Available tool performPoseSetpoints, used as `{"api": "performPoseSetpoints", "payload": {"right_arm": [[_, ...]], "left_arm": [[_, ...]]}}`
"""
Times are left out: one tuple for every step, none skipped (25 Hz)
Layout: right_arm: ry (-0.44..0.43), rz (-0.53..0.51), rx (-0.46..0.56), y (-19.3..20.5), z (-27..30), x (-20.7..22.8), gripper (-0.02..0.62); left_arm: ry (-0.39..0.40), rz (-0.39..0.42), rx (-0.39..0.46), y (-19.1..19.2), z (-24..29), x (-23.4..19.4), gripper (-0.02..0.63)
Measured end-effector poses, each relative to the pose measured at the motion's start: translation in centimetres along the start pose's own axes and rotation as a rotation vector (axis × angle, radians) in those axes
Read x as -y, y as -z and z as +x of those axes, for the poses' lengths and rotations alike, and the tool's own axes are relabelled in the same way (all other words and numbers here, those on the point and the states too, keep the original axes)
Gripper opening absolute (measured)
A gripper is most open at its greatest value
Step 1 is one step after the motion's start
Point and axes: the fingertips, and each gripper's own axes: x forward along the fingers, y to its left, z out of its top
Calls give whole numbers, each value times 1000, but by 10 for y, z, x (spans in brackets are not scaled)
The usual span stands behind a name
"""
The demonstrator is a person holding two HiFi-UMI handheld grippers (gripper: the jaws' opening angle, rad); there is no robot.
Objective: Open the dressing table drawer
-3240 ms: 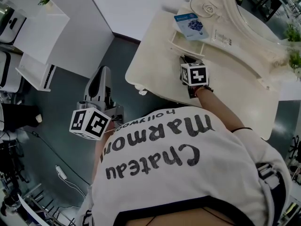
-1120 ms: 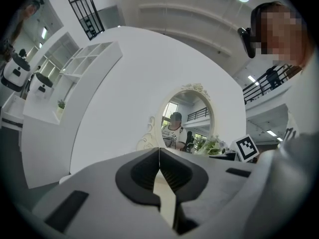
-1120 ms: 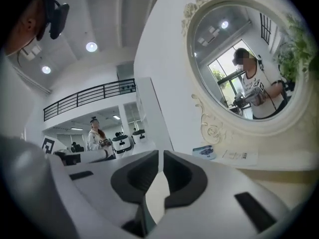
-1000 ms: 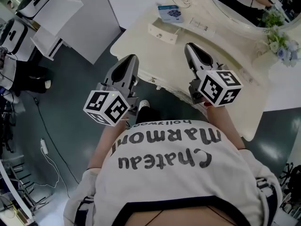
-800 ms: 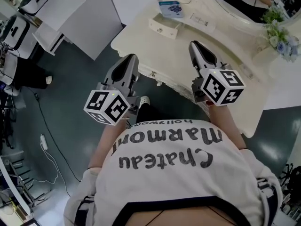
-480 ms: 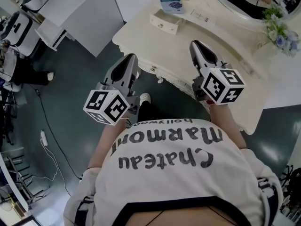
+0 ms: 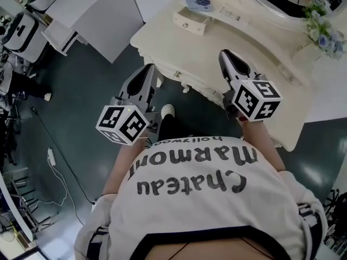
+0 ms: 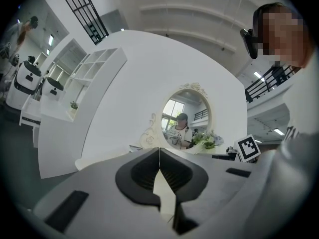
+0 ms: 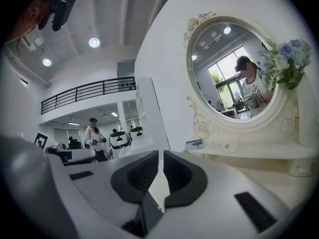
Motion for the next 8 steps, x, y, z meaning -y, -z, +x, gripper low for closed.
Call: {"api": "performPoseSetpoints", "payload": {"right_arm": [[0,-1,-5,2,-1,0,49],[1,-3,-10,3,-2,0,49],[3,-3,-15,5,-3,1,49],[5,-2,-19,7,-3,2,49],[8,0,-23,8,-4,3,49],[10,1,-26,10,-5,4,49],[12,3,-29,12,-5,5,49],[14,4,-31,13,-6,6,49]], "left_arm": [[-1,-2,0,1,-1,0,23],[-2,-3,0,1,-2,0,23],[-3,-5,-1,2,-3,1,23],[-4,-6,-2,3,-3,1,23],[-5,-7,-5,4,-4,1,23],[-5,-8,-7,5,-4,1,23],[-6,-8,-8,5,-4,1,23],[-7,-8,-10,6,-5,1,23]]}}
